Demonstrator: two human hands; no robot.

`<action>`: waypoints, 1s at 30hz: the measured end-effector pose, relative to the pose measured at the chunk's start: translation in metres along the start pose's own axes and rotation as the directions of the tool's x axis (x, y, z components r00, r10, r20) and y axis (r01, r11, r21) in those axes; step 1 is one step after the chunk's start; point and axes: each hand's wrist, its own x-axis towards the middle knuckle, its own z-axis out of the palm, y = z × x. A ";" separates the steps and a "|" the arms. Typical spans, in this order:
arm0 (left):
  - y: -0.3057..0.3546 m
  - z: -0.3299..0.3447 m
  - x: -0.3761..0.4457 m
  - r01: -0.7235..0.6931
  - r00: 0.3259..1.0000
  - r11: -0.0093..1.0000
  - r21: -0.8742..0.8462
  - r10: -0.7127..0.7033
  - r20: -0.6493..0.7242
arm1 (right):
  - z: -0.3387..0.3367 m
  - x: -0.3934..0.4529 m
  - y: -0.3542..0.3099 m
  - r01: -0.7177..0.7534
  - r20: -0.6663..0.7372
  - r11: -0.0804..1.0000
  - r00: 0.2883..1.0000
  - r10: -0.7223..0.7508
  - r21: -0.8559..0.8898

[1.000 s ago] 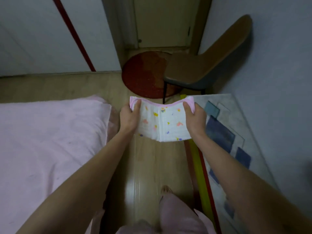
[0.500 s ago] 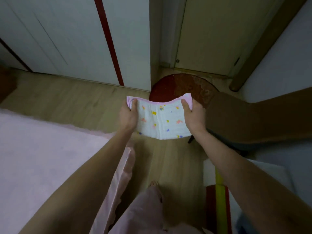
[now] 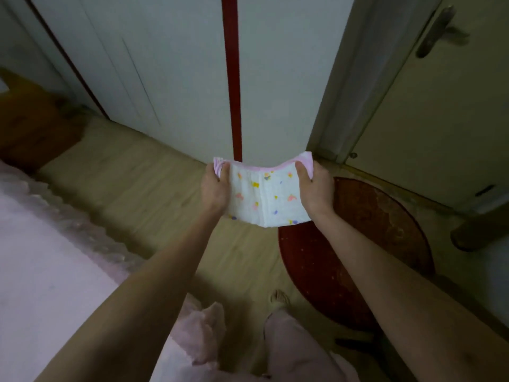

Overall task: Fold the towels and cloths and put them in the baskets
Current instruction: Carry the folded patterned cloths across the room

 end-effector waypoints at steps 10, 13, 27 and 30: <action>-0.008 -0.083 0.217 0.214 0.891 0.977 -0.019 -0.203 -0.406 | 0.202 0.215 -0.121 0.228 0.371 0.973 0.901 -0.226 0.038; -0.028 -0.128 0.279 0.236 0.837 0.972 -0.021 -0.214 -0.504 | 0.284 0.250 -0.161 0.306 0.442 0.950 0.846 -0.298 0.055; -0.055 -0.354 0.563 0.392 0.682 0.902 0.178 -0.155 -0.715 | 0.613 0.379 -0.404 0.460 0.569 0.881 0.698 -0.435 0.110; -0.084 -0.404 0.631 0.449 0.628 0.872 0.195 -0.154 -0.763 | 0.695 0.406 -0.451 0.501 0.567 0.845 0.647 -0.509 0.187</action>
